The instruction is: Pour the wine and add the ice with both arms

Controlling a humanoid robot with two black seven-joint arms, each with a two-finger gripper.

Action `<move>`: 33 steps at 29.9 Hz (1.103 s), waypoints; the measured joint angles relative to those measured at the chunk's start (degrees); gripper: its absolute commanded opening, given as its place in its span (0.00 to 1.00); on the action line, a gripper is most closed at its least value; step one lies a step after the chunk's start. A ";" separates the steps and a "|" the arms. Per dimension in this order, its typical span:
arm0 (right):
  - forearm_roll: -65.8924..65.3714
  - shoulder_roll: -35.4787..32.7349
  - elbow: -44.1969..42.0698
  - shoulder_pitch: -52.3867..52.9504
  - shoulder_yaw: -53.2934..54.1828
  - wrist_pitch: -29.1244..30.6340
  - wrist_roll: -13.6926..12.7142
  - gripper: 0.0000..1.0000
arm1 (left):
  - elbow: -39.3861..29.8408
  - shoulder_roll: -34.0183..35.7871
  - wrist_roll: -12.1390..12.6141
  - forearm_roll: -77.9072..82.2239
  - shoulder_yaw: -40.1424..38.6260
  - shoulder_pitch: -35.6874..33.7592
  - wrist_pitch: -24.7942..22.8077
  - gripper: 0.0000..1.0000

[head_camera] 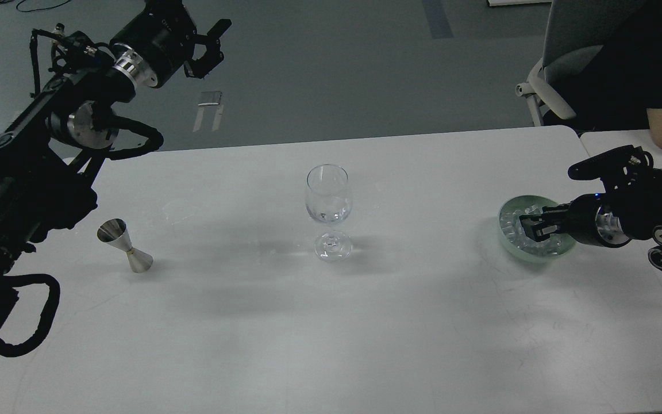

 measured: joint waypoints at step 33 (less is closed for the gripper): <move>0.36 -0.92 0.68 -1.10 0.20 0.00 0.15 0.54 | -0.02 0.75 -0.02 0.00 0.05 0.09 -0.16 0.99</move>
